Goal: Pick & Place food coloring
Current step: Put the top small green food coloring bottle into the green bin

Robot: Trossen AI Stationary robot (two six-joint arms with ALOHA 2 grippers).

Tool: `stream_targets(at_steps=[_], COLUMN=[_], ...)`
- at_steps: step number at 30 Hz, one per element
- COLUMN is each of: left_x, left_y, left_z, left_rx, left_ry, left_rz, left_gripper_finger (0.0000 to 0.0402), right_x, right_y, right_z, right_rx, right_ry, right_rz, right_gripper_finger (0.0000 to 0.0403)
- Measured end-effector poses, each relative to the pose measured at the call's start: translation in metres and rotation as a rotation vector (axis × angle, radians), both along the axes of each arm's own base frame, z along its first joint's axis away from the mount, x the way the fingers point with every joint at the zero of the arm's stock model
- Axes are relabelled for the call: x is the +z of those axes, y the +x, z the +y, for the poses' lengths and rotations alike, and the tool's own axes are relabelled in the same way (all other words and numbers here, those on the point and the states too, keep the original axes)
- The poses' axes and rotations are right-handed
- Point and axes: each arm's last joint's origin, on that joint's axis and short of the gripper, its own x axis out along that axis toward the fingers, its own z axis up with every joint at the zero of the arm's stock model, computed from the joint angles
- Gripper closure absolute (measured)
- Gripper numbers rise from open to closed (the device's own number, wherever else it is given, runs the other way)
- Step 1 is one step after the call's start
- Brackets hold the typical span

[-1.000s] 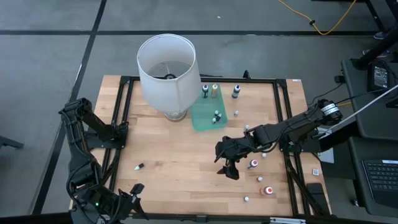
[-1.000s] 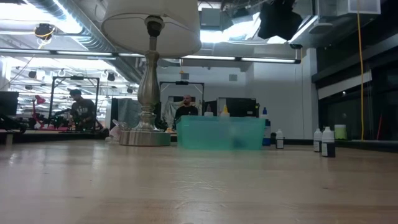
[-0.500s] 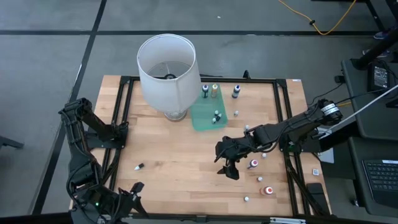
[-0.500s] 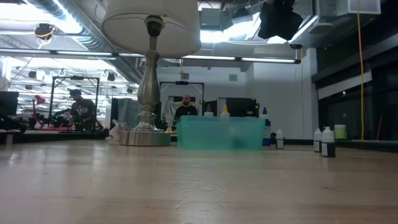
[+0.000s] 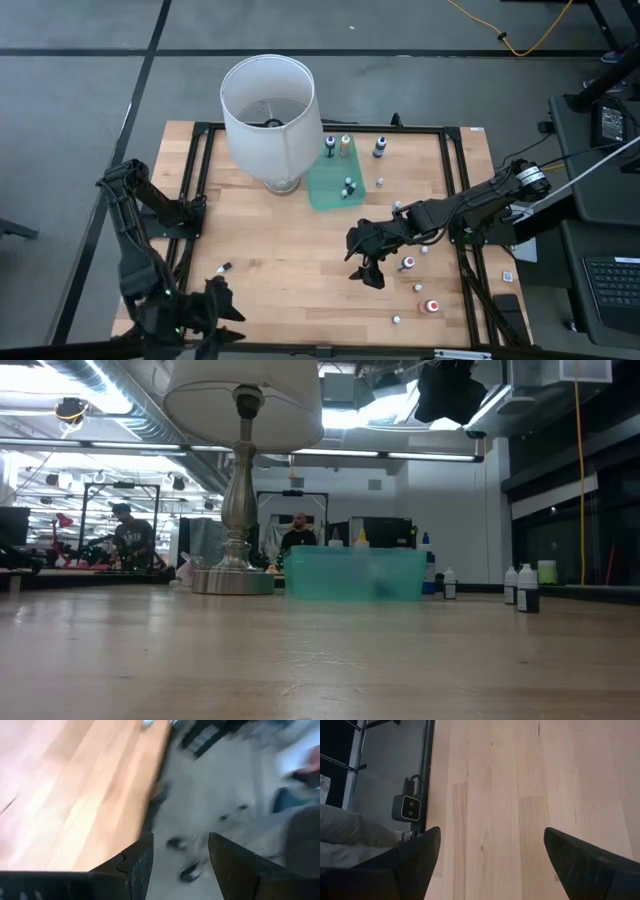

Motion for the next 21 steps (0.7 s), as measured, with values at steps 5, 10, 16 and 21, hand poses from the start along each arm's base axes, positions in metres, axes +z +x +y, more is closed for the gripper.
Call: stream_targets(at_steps=[5, 10, 16, 21], left_x=[-0.028, -0.050, -0.078, -0.093], left_y=[-0.003, -0.007, -0.010, -0.003], left_z=[0.004, 0.010, 0.014, 0.014], left_rx=[0.130, 0.269, 0.367, 0.435], left_ry=[0.053, 0.179, 0.372, 0.403], left_rz=[0.220, 0.367, 0.610, 0.731], left_gripper_finger=[0.0219, 0.0219, 0.0219, 0.0219], right_x=[0.000, 0.000, 0.000, 0.000], right_y=[0.000, 0.000, 0.000, 0.000], right_z=[0.000, 0.000, -0.001, -0.001], right_rx=[-0.001, -0.001, -0.014, -0.015], right_ry=[0.000, -0.003, -0.021, -0.020], right_rz=[-0.001, -0.002, -0.009, -0.009], right_gripper_finger=[0.0049, 0.0049, 0.0049, 0.0049])
